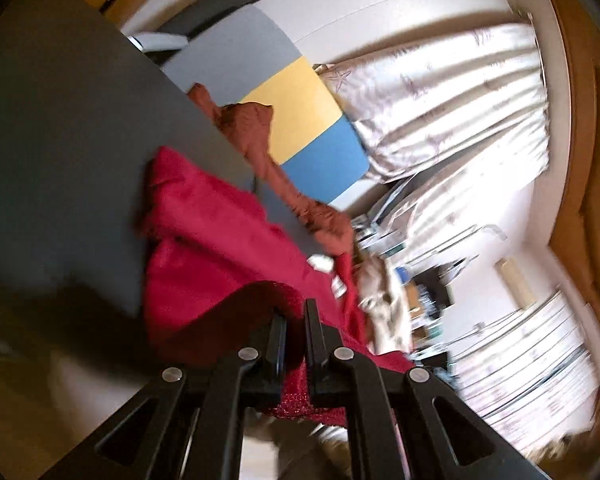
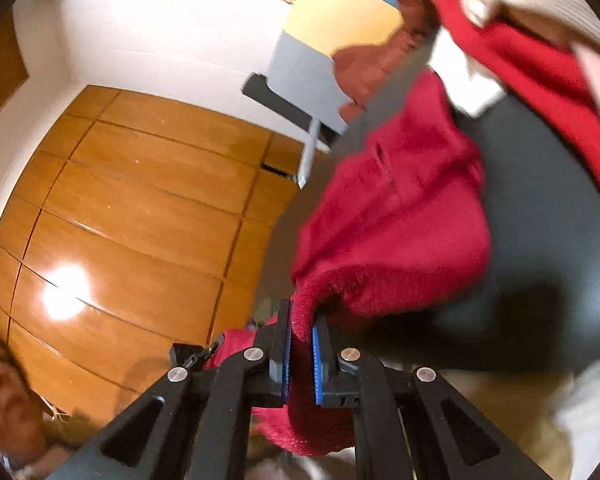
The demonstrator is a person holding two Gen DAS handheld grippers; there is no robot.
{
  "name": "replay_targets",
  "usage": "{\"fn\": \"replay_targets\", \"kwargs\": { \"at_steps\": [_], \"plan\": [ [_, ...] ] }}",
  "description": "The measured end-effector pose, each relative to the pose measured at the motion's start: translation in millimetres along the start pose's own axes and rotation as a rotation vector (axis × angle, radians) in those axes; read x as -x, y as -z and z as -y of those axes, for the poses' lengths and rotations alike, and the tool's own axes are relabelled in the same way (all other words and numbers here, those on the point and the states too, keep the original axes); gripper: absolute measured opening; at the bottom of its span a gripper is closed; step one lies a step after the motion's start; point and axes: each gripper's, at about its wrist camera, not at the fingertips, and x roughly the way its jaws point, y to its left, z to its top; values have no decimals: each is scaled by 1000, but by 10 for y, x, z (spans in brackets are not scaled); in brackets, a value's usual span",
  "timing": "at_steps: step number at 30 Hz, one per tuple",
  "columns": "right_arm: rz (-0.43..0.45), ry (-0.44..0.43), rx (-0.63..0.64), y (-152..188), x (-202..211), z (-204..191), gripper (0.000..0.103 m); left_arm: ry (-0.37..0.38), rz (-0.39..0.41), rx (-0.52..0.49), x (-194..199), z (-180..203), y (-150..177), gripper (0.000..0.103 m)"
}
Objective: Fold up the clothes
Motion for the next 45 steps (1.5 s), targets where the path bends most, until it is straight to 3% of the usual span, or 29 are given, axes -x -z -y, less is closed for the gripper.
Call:
{"fn": "replay_targets", "kwargs": {
  "at_steps": [4,9,13,16,18,20,22,24,26,29,32,36,38,41,45],
  "plan": [
    [51,3,-82,-514,-364,138,8,9,11,49,-451,-144,-474,6],
    [65,107,-233,-1066,-811,656,8,-94,6,121,-1019,-529,-786,6],
    [43,214,-316,-1204,-1085,1098,10,-171,-16,152,-1391,-823,-821,7],
    [51,189,-362,-1228,-1143,1237,12,-184,-27,187,-1543,-996,-828,10],
    [56,148,-379,-1258,-1127,1232,21,-169,-32,215,-1558,-1049,-846,17],
    [49,99,-382,-1265,-1104,1161,49,-132,-25,234,-1556,-1010,-868,25],
    [28,34,-361,-1282,-1112,1039,63,-119,2,205,-1561,-900,-909,29],
    [32,23,-309,-1325,-1155,936,64,-128,38,167,-1585,-800,-960,32],
    [104,54,-256,-1398,-1162,884,66,-201,86,129,-1624,-720,-988,32],
    [167,250,-160,-1459,-1147,849,66,-373,167,13,-1633,-552,-924,33],
    [151,390,9,-1346,-1205,682,65,-402,245,-101,-1594,-390,-823,40],
    [128,597,343,-1109,-1383,295,57,-417,161,-138,-1727,-327,-775,43],
    [100,658,514,-985,-1539,108,42,-403,146,-163,-1722,-284,-712,43],
    [19,733,756,-780,-1805,-130,35,-409,84,-220,-1886,-191,-624,43],
    [-114,743,762,-861,-2217,-58,32,-420,-1,-303,-2256,-40,-537,43]
  ]
}}
